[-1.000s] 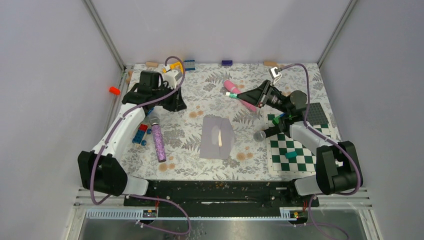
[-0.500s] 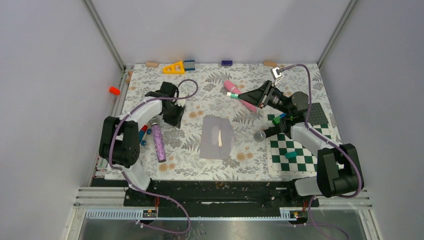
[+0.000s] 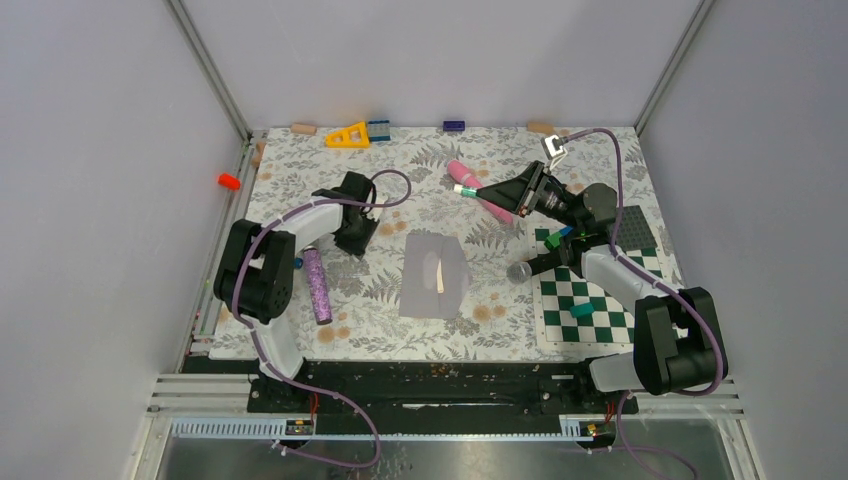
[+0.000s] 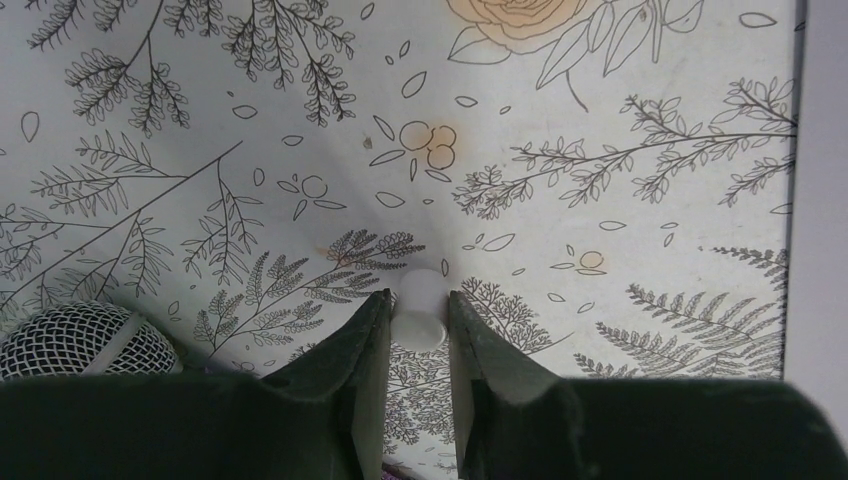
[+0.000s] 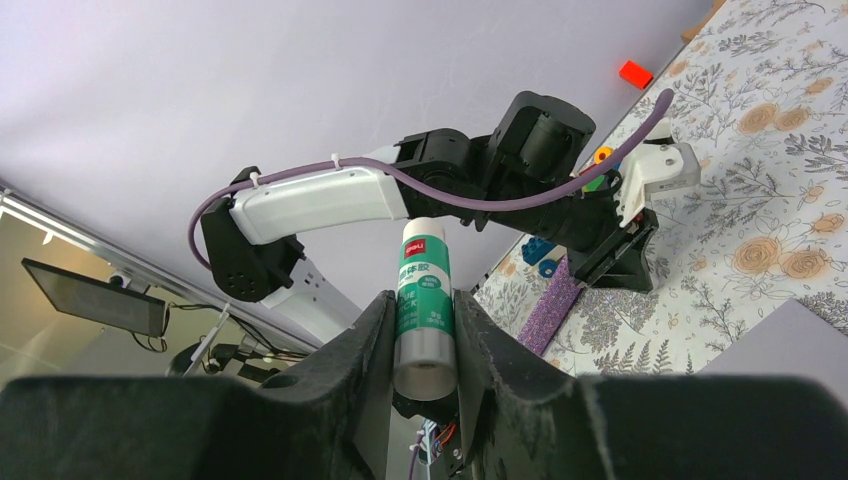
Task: Place the letter into the envelope and seal it
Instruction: Place the solid glue cap at the center of the board.
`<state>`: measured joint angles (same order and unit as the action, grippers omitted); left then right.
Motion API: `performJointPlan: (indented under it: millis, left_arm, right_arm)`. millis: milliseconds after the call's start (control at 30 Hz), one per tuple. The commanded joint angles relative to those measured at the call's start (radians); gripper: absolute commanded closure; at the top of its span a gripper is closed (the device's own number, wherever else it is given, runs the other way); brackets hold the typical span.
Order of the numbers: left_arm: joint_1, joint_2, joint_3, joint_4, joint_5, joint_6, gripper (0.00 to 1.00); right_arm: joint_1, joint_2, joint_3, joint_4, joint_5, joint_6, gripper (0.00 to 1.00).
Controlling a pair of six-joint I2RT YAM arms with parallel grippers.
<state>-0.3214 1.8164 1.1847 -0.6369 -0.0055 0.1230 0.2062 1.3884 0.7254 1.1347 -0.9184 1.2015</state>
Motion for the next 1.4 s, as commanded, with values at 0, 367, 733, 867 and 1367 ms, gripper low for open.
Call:
performJointPlan:
  millis: [0, 367, 733, 867, 1367]
  left_arm:
    - [-0.008, 0.006, 0.003, 0.035, -0.056, -0.011, 0.76]
    - [-0.010, -0.037, -0.001, 0.028, -0.031, -0.009, 0.38]
    - [0.007, -0.362, 0.069, 0.016, 0.299, 0.003, 0.01]
    - [0.005, -0.495, 0.116, 0.043, 0.475, 0.062, 0.01]
    - [-0.232, -0.673, 0.140, 0.034, 0.602, 0.290, 0.01]
  right_arm:
    - [-0.008, -0.035, 0.002, 0.052, -0.009, -0.014, 1.00]
    - [-0.010, -0.038, 0.002, 0.051, -0.010, -0.014, 1.00]
    - [-0.014, -0.061, -0.001, 0.010, -0.030, -0.067, 1.00]
    - [-0.014, -0.074, 0.005, -0.024, -0.064, -0.058, 1.00]
    - [-0.014, -0.114, -0.037, -0.190, -0.320, -0.293, 1.00]
